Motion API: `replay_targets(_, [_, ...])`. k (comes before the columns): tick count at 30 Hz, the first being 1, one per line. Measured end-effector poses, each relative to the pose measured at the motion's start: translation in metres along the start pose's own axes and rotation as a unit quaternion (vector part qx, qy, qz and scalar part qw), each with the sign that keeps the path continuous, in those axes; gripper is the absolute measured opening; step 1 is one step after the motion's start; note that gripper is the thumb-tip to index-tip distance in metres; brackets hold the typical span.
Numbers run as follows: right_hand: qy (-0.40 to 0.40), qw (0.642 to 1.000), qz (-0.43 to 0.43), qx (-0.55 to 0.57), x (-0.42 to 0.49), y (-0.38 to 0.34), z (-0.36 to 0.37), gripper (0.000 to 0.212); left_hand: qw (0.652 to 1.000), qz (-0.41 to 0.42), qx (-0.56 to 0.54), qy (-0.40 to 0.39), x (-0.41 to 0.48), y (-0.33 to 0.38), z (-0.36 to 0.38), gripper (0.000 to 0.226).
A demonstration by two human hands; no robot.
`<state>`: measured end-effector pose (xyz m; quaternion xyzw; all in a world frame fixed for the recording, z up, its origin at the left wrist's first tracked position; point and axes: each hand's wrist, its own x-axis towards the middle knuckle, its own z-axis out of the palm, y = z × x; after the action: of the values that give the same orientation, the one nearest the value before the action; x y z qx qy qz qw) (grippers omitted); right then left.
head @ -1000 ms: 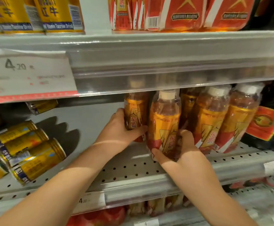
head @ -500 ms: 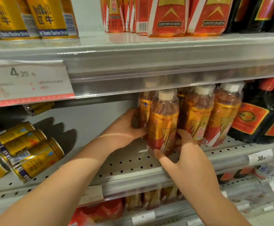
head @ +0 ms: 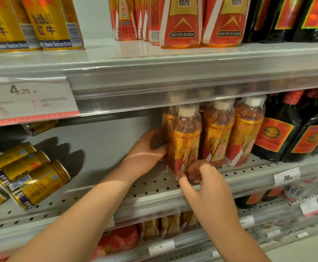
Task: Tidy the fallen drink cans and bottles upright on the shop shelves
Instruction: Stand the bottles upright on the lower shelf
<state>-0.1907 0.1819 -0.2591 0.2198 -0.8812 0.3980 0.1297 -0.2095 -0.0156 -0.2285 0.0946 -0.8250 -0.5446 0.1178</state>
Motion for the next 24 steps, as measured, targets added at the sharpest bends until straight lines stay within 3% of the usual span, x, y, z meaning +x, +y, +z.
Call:
replay_targets(4, [-0.004, 0.999, -0.026, 0.03, -0.002, 0.004, -0.003, 0.014, 0.998, -0.024, -0.056, 0.022, -0.005, 0.006, 0.01, 0.041])
replay_targets(9, [-0.034, 0.996, -0.047, 0.072, -0.011, 0.01, -0.011, 0.009, 0.991, -0.021, 0.002, 0.134, -0.026, 0.012, 0.015, 0.014])
replay_targets(13, [-0.049, 0.995, -0.07, 0.043, -0.017, 0.01, -0.013, 0.005, 0.994, -0.018, -0.04, 0.096, -0.051, 0.013, 0.023, 0.016])
replay_targets(18, [-0.053, 0.997, -0.05, 0.013, -0.014, 0.004, -0.014, 0.007, 0.995, -0.032, -0.074, 0.058, -0.063, 0.021, 0.024, 0.034])
replay_targets(21, [-0.086, 0.995, -0.047, 0.005, -0.013, 0.004, -0.02, 0.016, 0.999, -0.042, -0.013, 0.028, -0.07, 0.024, 0.017, 0.038])
replay_targets(24, [-0.129, 0.989, -0.066, -0.019, -0.014, 0.005, -0.028, 0.022, 0.992, -0.059, 0.08, 0.071, -0.094, 0.019, -0.004, 0.028])
